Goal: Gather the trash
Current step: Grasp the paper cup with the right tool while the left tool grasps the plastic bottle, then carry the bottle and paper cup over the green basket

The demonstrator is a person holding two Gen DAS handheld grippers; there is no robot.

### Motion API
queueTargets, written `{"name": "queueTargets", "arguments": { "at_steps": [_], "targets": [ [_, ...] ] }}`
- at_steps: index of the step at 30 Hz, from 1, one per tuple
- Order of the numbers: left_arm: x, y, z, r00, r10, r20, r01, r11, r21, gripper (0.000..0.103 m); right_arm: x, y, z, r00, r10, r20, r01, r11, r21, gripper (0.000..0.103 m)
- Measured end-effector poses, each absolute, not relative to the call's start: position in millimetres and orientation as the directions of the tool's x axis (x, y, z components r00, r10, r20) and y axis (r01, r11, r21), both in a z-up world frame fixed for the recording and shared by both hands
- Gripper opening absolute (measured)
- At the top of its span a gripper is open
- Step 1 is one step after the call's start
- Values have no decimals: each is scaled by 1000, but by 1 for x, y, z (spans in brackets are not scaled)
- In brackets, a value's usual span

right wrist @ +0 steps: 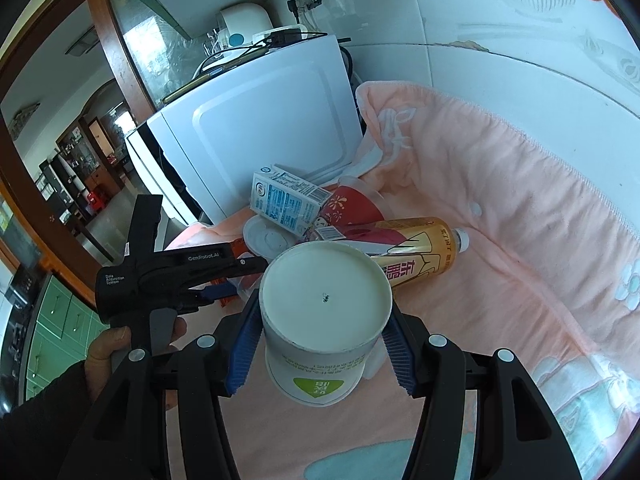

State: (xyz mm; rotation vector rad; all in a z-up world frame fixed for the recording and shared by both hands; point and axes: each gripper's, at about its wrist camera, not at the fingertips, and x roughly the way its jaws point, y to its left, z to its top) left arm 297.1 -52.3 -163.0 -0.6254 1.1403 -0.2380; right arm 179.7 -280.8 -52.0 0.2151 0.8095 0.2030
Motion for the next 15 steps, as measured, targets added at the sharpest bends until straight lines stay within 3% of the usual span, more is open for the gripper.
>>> {"name": "queueTargets", "arguments": {
  "at_steps": [15],
  "targets": [
    [243, 10, -118, 505, -472, -723, -82, 808, -584, 56, 174, -244, -45, 664, 300, -685, -171, 953, 251, 55]
  ]
}}
